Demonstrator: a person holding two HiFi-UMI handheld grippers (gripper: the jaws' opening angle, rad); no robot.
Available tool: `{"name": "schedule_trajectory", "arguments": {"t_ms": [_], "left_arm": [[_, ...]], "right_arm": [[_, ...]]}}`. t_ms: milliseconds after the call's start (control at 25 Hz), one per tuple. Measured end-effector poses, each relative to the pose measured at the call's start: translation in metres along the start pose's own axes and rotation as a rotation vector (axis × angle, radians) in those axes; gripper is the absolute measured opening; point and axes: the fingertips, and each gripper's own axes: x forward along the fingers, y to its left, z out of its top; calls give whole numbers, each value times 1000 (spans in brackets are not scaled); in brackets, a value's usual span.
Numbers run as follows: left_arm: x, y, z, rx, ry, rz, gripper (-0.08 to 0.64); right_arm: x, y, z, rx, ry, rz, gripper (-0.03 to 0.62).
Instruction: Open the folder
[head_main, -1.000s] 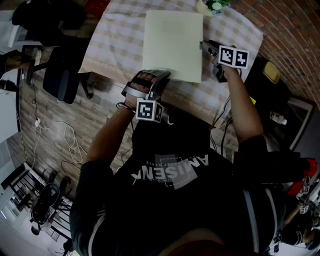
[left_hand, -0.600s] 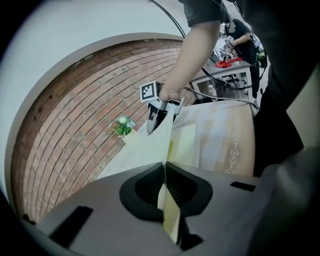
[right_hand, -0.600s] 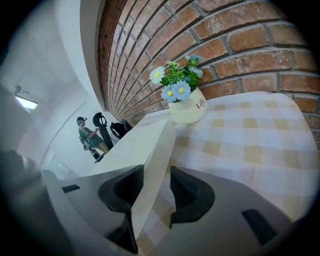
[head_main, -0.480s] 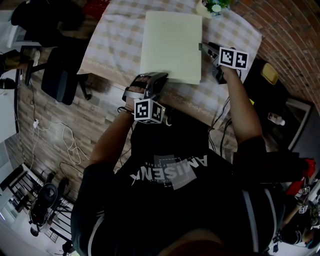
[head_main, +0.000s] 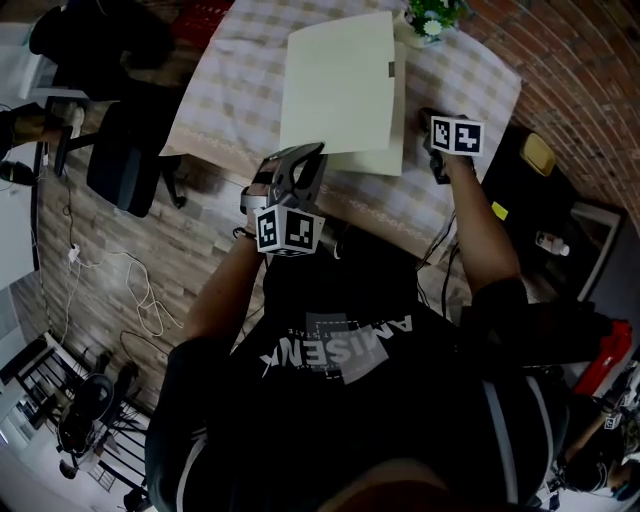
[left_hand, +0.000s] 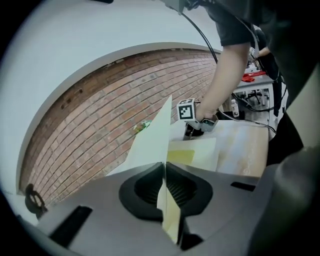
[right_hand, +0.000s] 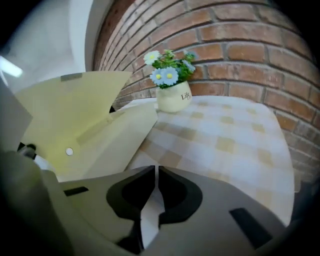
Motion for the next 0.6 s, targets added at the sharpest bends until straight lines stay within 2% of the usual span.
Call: {"name": "schedule_trajectory", "arguments": {"t_ms": [80, 200, 320, 440, 600], "left_arm": [[-2, 6, -1, -46, -5, 9, 23], [-3, 3, -8, -46, -13, -2, 23], [-4, 2, -16, -87, -19, -7, 23], [-7, 5, -21, -145, -18, -1, 23], [-14, 10, -26, -208, -16, 5, 23]], "right_arm": [[-4, 4, 8, 25, -26, 30, 52], [-26, 22, 48, 2, -138, 73, 52], [-50, 59, 90, -8, -231, 178, 52], [-48, 90, 89, -62, -177, 231, 52], [-28, 95, 52, -44, -55, 188, 52]]}}
